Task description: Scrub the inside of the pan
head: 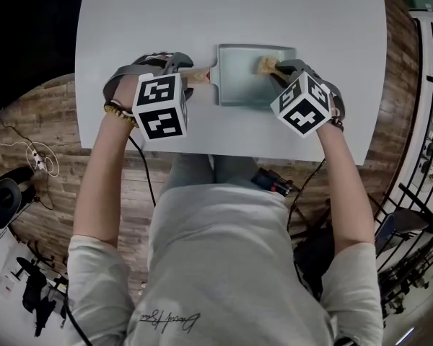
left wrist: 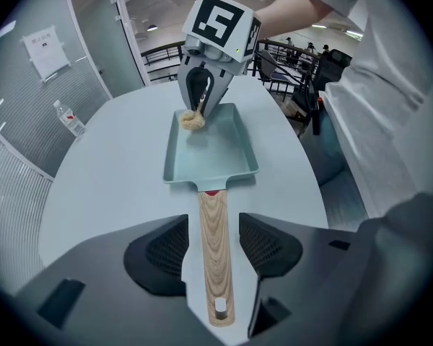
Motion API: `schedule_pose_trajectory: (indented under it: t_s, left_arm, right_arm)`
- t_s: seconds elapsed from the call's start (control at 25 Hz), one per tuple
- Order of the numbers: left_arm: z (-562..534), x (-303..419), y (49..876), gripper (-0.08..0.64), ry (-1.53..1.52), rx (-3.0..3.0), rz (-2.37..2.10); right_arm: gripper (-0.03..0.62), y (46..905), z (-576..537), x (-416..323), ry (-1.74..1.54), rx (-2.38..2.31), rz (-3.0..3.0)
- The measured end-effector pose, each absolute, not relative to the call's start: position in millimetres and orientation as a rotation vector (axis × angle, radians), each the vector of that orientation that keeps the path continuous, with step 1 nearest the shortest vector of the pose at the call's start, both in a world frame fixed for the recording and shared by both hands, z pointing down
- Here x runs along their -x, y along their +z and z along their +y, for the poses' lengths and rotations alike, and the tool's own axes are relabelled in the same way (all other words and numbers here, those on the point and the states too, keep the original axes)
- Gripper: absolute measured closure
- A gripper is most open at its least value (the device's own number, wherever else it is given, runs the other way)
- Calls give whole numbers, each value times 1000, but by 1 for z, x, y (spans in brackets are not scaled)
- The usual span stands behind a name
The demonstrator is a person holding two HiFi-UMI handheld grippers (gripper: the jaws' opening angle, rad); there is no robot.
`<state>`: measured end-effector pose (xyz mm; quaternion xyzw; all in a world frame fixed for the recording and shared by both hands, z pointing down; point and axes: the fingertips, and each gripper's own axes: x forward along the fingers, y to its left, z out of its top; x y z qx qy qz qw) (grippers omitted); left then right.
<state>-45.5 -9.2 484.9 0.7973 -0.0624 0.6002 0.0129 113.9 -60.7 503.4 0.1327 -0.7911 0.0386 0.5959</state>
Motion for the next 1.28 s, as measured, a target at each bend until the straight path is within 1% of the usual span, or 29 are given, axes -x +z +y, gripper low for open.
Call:
schedule_pose_trajectory:
  t_s: [0.12,0.28,0.4,0.56,0.6,0.88,1.12,1.28]
  left_arm:
    - [-8,40,478,332,1838,-2489,-221]
    - [-4,36,470,355,1798,-2506,-253]
    - [-6,36,462,411,1777,-2542,-284]
    - [0,33,447,530,1724,-2576,-379]
    - [4,31,445,541,1692,-2581,-406]
    - [4,27,414,549,1391,-2569,-760]
    - [10,23,376,549,890,-2514,-1033]
    - [17,25,349,549,722,-2504,-1186]
  right_arm:
    - [522,494,-55,-119,139,-349,-1868]
    - [522,488,-42,-123,211,-388,-1900]
    - [522,487,-36,-127,249,-434,-1914]
    - [522,479,-18,-133,293,-463,-1925]
    - [522,476,-13,-133,301,-469,-1930]
    - [522,449,1,-124,335,-522,-1996]
    - [523,429,12,-110,391,-597,-2085]
    - [523,415,20,-114,401,-656,-2130]
